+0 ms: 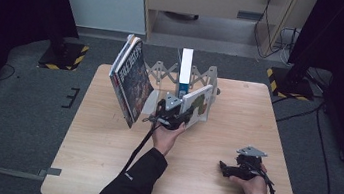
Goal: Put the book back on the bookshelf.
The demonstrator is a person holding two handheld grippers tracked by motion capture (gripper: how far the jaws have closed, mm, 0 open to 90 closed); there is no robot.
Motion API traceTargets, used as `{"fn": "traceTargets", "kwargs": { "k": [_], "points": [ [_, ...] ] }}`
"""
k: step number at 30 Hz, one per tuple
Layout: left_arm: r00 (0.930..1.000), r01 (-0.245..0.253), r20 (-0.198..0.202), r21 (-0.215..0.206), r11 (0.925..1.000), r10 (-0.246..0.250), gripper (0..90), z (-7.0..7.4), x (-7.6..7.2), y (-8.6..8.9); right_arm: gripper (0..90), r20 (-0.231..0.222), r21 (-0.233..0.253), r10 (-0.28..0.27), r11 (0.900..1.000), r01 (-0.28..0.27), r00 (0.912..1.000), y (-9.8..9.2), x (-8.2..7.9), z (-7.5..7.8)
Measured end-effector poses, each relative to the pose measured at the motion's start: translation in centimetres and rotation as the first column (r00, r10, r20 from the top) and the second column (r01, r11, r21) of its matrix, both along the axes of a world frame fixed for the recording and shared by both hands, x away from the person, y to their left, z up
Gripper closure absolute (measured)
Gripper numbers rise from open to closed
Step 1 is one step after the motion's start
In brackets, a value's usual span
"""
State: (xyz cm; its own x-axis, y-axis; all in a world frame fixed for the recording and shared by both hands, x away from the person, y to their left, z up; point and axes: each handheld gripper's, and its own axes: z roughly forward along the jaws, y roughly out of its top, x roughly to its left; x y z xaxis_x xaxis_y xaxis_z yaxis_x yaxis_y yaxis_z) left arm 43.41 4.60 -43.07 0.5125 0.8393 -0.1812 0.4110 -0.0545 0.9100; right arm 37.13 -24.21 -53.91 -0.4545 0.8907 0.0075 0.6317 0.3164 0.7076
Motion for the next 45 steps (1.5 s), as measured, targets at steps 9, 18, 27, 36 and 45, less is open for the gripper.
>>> {"fn": "traceTargets", "kwargs": {
  "k": [9,18,27,36,45],
  "points": [
    [0.9998,-0.02,-0.009,0.005,0.9998,0.02,74.2,-0.6,0.6,-0.3,2.1,0.001,-0.001,0.0,1.0,0.0,1.0,0.0,0.0,0.0],
    [0.9992,-0.036,-0.018,0.022,0.9991,0.037,74.2,-1.4,0.9,-1.1,2.1,0.001,-0.001,0.001,1.0,-0.001,1.0,0.0,0.0,0.0],
    [0.9986,-0.043,-0.031,0.017,0.9989,0.044,74.1,-2.1,1.5,-1.2,2.1,0.0,-0.001,0.001,1.0,-0.001,1.0,0.0,0.0,0.0],
    [0.9993,-0.029,-0.022,0.02,0.9994,0.029,73.8,-2.9,1.6,-1.3,2.1,0.0,-0.001,0.001,1.0,-0.001,1.0,0.0,0.0,0.0],
    [0.999,-0.015,-0.041,0.059,0.9982,0.018,73.1,-4.4,0.2,-0.9,2.1,-0.002,-0.002,0.001,1.0,-0.001,1.0,0.0,0.0,0.0]
  ]
}}
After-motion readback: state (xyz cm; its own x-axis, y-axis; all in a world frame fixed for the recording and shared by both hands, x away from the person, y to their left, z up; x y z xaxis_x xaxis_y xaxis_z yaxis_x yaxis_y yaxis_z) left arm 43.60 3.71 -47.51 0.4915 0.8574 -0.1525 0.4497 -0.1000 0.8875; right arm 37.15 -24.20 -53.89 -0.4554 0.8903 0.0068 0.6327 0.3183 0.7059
